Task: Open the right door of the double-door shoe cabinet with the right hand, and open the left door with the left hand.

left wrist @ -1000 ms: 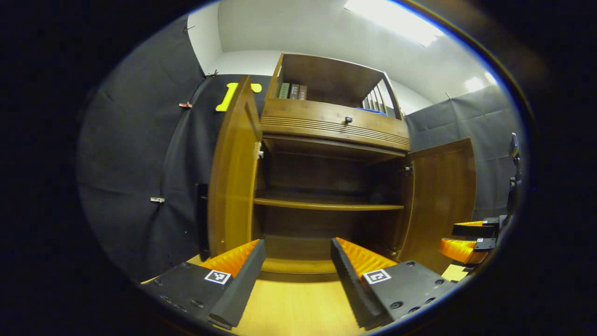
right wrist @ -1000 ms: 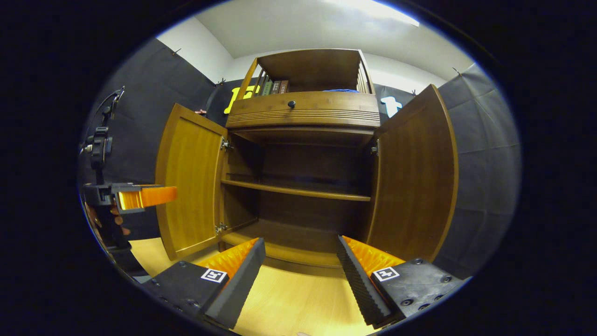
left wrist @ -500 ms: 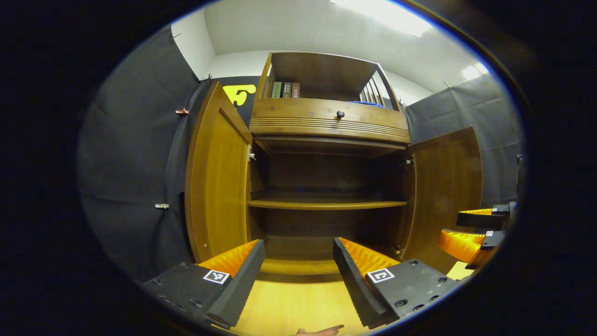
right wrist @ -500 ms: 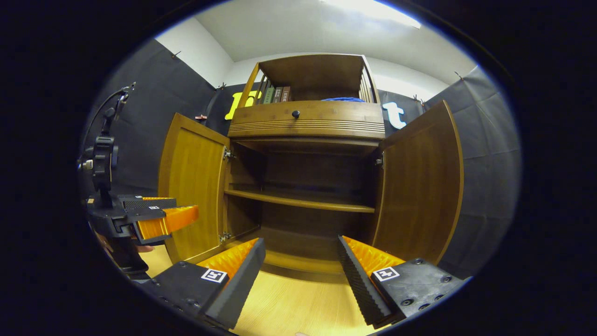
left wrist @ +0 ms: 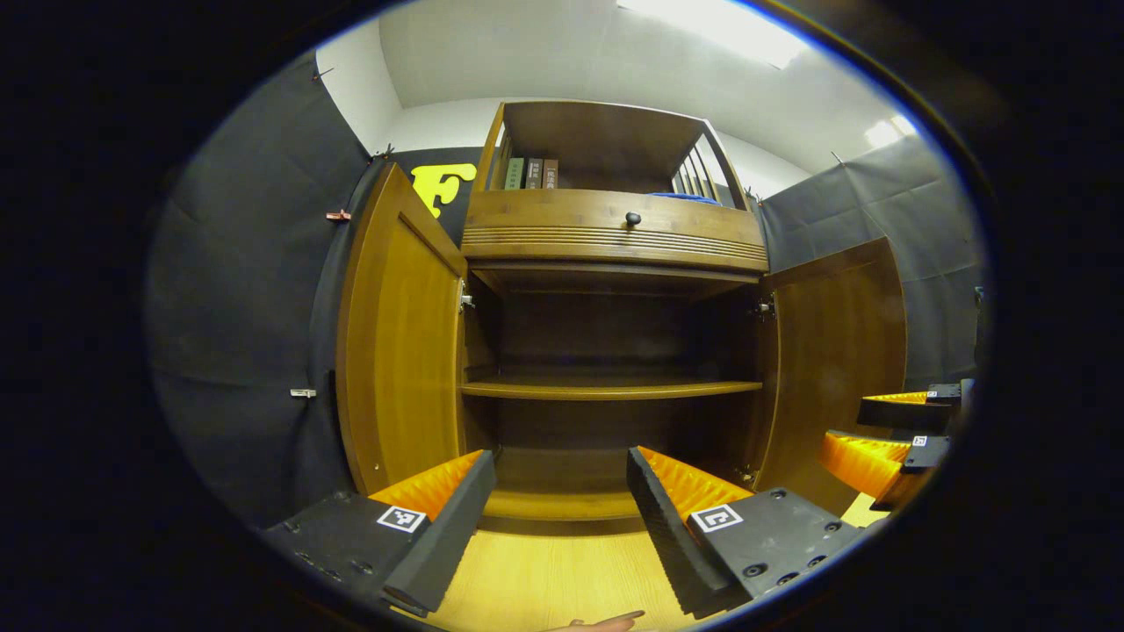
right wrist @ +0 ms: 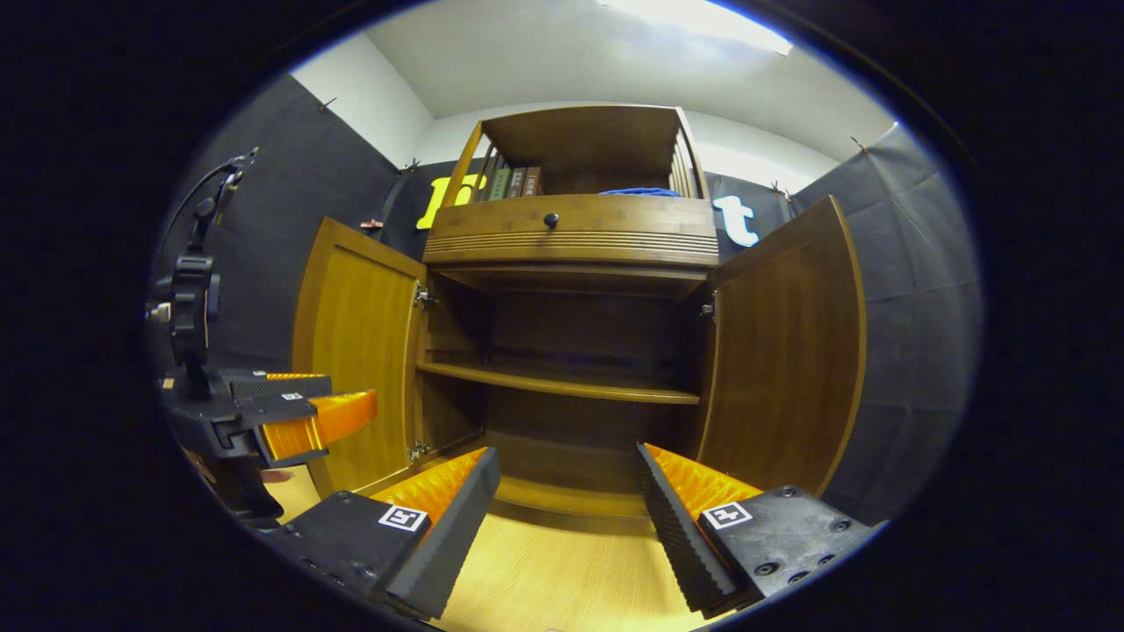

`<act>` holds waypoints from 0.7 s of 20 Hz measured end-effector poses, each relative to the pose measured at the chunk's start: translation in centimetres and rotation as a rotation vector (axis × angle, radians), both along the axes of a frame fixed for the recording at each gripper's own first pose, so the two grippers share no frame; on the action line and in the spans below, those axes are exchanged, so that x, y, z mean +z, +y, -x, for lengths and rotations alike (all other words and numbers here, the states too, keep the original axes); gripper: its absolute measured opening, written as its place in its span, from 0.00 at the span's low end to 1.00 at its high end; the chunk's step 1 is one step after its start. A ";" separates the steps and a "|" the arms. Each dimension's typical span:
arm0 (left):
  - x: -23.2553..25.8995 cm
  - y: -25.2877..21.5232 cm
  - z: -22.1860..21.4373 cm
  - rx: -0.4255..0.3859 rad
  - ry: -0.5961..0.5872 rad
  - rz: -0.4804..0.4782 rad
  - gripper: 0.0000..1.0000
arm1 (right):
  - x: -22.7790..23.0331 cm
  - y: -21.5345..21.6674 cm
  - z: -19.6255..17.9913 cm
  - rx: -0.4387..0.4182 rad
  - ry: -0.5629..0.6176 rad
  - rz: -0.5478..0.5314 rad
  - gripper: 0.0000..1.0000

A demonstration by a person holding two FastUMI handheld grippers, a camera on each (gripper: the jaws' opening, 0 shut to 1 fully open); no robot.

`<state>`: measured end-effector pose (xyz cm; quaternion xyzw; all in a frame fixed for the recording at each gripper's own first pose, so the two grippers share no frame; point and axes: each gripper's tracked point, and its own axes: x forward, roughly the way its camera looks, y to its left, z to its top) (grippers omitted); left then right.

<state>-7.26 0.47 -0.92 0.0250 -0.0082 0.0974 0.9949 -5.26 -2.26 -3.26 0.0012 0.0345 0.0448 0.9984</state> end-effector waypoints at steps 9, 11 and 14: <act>-0.1 -0.1 0.0 -0.001 -0.009 -0.006 0.95 | 0.7 -1.3 -0.2 -0.051 -0.020 -0.021 0.95; 0.1 -0.3 0.1 0.001 -0.021 -0.031 0.92 | 0.5 -1.7 -0.4 -0.063 -0.013 -0.020 0.99; 0.1 -0.7 0.2 -0.001 -0.027 -0.060 0.94 | 0.3 -1.9 -0.2 -0.073 -0.007 -0.019 0.95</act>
